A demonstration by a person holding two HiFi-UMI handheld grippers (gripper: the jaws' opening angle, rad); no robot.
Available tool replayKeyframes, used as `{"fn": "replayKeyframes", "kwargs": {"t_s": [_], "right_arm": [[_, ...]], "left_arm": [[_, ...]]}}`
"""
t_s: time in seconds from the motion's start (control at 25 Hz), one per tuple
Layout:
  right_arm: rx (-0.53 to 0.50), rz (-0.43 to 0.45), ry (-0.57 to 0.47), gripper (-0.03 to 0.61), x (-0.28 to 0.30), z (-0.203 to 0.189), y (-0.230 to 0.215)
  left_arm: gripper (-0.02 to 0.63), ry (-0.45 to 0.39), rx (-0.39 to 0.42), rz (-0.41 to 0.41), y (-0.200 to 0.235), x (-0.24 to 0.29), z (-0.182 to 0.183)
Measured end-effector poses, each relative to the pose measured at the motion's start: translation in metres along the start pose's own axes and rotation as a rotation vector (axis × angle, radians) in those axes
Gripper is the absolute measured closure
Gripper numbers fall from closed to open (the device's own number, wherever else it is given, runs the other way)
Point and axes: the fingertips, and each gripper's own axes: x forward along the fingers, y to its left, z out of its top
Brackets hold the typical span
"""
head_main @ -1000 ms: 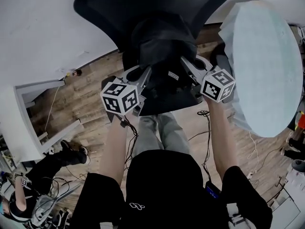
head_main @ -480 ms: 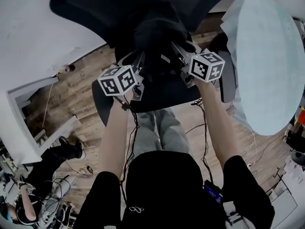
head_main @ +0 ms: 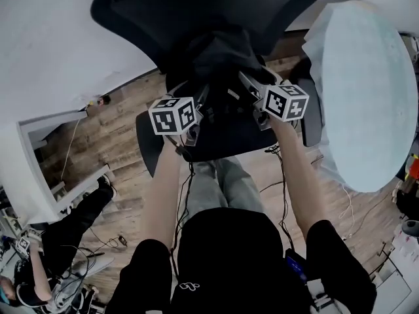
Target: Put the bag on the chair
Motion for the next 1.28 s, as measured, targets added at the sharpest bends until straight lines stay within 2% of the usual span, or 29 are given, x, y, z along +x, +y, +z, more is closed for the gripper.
{"fn": "replayKeyframes", "kwargs": {"t_s": [0.08, 0.2, 0.28, 0.44, 0.52, 0.56, 0.6, 0.68, 0.76, 0.88, 1.0, 1.12, 1.28], "right_arm": [[-0.022, -0.005, -0.022, 0.311, -0.017, 0.011, 0.009], [-0.118, -0.03, -0.022, 0.305, -0.045, 0.029, 0.025], [-0.171, -0.014, -0.039, 0.284, -0.065, 0.038, 0.043], [-0.19, 0.048, -0.181, 0.293, -0.106, 0.079, 0.082], [-0.177, 0.061, -0.263, 0.345, -0.127, 0.101, 0.098], [-0.164, 0.064, -0.315, 0.437, -0.137, 0.113, 0.105], [-0.145, 0.068, -0.374, 0.56, -0.147, 0.126, 0.111], [-0.092, 0.091, -0.469, 0.571, -0.163, 0.149, 0.123], [-0.053, 0.094, -0.516, 0.571, -0.179, 0.158, 0.133], [-0.042, 0.016, -0.532, 0.571, -0.198, 0.151, 0.136], [-0.142, -0.014, -0.462, 0.571, -0.199, 0.139, 0.144], [-0.254, -0.032, -0.419, 0.571, -0.197, 0.136, 0.153], [-0.313, -0.044, -0.405, 0.571, -0.195, 0.138, 0.158]], "left_arm": [[0.417, -0.069, 0.016, 0.02, -0.006, -0.023, 0.015], [0.433, -0.207, 0.06, 0.068, -0.02, -0.067, 0.049], [0.447, -0.276, 0.075, 0.076, -0.037, -0.093, 0.067], [0.533, -0.427, 0.109, 0.075, -0.08, -0.136, 0.102], [0.579, -0.481, 0.116, 0.081, -0.102, -0.156, 0.109], [0.605, -0.498, 0.127, 0.091, -0.111, -0.163, 0.11], [0.617, -0.51, 0.145, 0.103, -0.118, -0.169, 0.114], [0.617, -0.523, 0.176, 0.12, -0.129, -0.178, 0.122], [0.615, -0.551, 0.173, 0.129, -0.141, -0.19, 0.128], [0.614, -0.601, 0.179, 0.099, -0.164, -0.202, 0.131], [0.614, -0.607, 0.222, 0.062, -0.183, -0.203, 0.129], [0.614, -0.6, 0.25, 0.072, -0.189, -0.202, 0.127], [0.614, -0.598, 0.258, 0.089, -0.188, -0.201, 0.13]]}}
